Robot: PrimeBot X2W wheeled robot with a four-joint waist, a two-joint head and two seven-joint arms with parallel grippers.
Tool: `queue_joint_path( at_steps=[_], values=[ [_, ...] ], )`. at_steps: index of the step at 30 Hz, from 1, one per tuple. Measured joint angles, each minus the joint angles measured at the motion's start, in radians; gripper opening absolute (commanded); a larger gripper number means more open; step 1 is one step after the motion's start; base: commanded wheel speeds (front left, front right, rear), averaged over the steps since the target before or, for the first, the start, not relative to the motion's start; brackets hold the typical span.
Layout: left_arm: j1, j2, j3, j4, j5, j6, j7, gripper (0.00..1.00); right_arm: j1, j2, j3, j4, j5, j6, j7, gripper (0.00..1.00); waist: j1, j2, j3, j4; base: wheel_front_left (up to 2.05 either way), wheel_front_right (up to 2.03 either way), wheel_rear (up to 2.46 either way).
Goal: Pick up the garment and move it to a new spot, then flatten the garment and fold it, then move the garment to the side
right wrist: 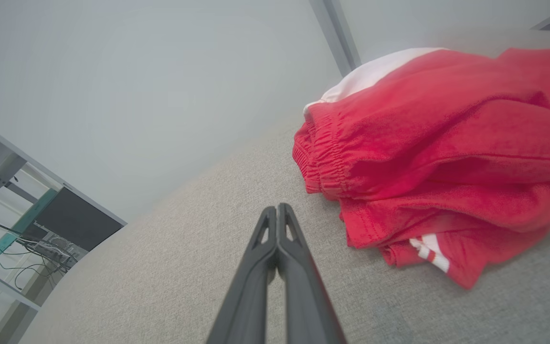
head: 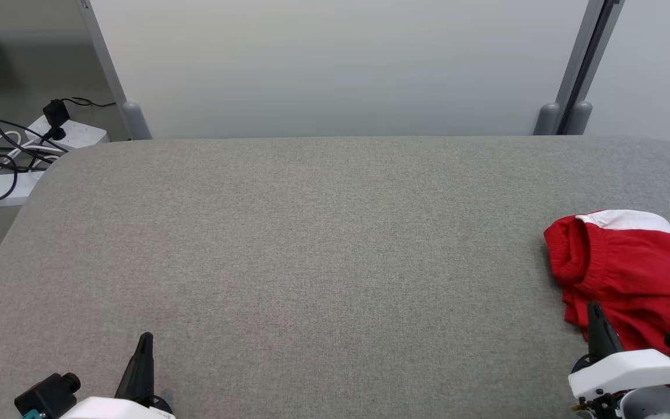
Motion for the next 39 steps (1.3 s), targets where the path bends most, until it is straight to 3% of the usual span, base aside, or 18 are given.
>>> queue_joint_path(
  at_steps=[39],
  values=[
    [-0.024, -0.016, 0.034, -0.058, -0.389, 0.0, 0.109, 0.0, 0.023, -0.011, -0.022, -0.102, 0.465, -0.001, 0.106, 0.0, -0.0001, 0.0, 0.022, -0.012, 0.0, 0.0, 0.0]
  ],
)
